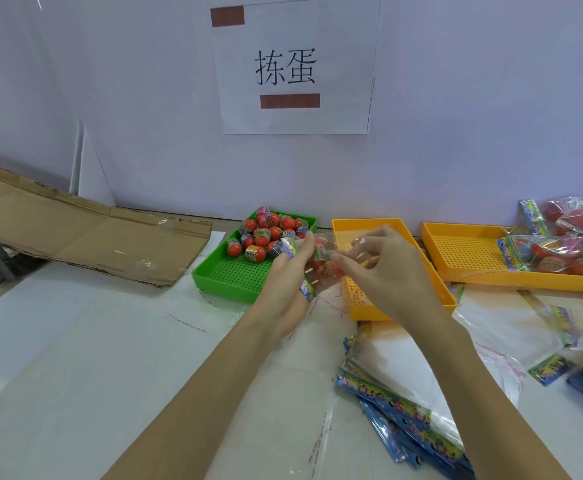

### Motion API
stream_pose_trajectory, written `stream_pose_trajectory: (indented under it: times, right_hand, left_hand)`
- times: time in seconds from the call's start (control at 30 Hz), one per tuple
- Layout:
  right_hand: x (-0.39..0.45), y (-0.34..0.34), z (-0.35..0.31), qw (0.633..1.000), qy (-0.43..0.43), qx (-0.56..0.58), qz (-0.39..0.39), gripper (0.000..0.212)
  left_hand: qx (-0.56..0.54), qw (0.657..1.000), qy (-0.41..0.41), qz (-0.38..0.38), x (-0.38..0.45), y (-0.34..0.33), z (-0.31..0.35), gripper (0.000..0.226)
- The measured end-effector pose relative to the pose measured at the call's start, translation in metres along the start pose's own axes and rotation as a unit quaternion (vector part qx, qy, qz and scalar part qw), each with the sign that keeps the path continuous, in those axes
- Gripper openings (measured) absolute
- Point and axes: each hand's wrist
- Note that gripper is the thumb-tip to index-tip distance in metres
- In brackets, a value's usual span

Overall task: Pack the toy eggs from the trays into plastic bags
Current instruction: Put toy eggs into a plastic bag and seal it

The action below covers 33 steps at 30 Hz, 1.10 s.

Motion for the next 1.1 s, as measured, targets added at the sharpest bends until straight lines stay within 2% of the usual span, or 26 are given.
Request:
stream_pose_trajectory:
  times: [0.17,0.23,0.37,0.47,0.63,0.77,0.87,0.97,1.07,1.1]
  right_hand:
    - [-0.001,-0.001,0.001,1.000,-0.002,-0.028,-0.012,0.015]
    - [0.000,-0.002,-0.001,1.000,-0.007,0.007,-0.016,0.011]
    - [-0.003,-0.004,-0.005,0.996,-0.009,0.086,-0.017,0.009]
    - [-0.004,-0.008,-0.006,0.995,0.000,0.099,-0.008,0.016]
    - [-0.005,-0.014,-0.006,0.994,-0.012,0.107,-0.027,0.020]
    - [-0.007,-0.013,-0.011,0.997,-0.001,0.071,-0.034,0.024]
    - [-0.006,-0.013,-0.008,0.999,-0.005,0.040,-0.016,0.021]
    - [-0.005,-0.012,-0.004,0.998,-0.014,0.037,0.043,0.019]
    - [-0.004,-0.008,-0.003,0.994,-0.018,0.086,0.061,0.006]
    - [-0.004,-0.007,-0.004,0.995,-0.015,0.091,0.043,0.011]
  left_hand:
    - [-0.031,0.999,0.006,0.009,0.004,0.005,0.003,0.045]
    - [-0.044,0.999,0.017,0.018,0.005,0.005,0.002,0.048]
    - [-0.079,0.997,0.013,0.006,0.003,0.003,0.002,0.031]
    - [-0.092,0.996,0.003,0.012,0.004,0.005,0.000,0.039]
    - [-0.024,0.999,-0.022,0.038,0.005,0.008,-0.003,0.027]
    - [-0.014,0.998,-0.033,0.046,0.005,0.005,-0.005,0.031]
    - [-0.058,0.998,0.007,0.011,0.005,0.005,0.002,0.042]
    - [-0.065,0.994,0.016,-0.083,0.002,0.005,0.008,0.026]
    - [-0.005,0.997,-0.008,-0.077,0.003,0.006,0.003,0.033]
    - [0.008,0.997,-0.017,-0.077,0.003,0.006,0.002,0.036]
Point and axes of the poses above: each hand's wrist, its own x-axis towards the middle knuckle, its own y-axis out of the back of the hand, z = x × y, and after that the axes turned 9 degrees about x, right-handed
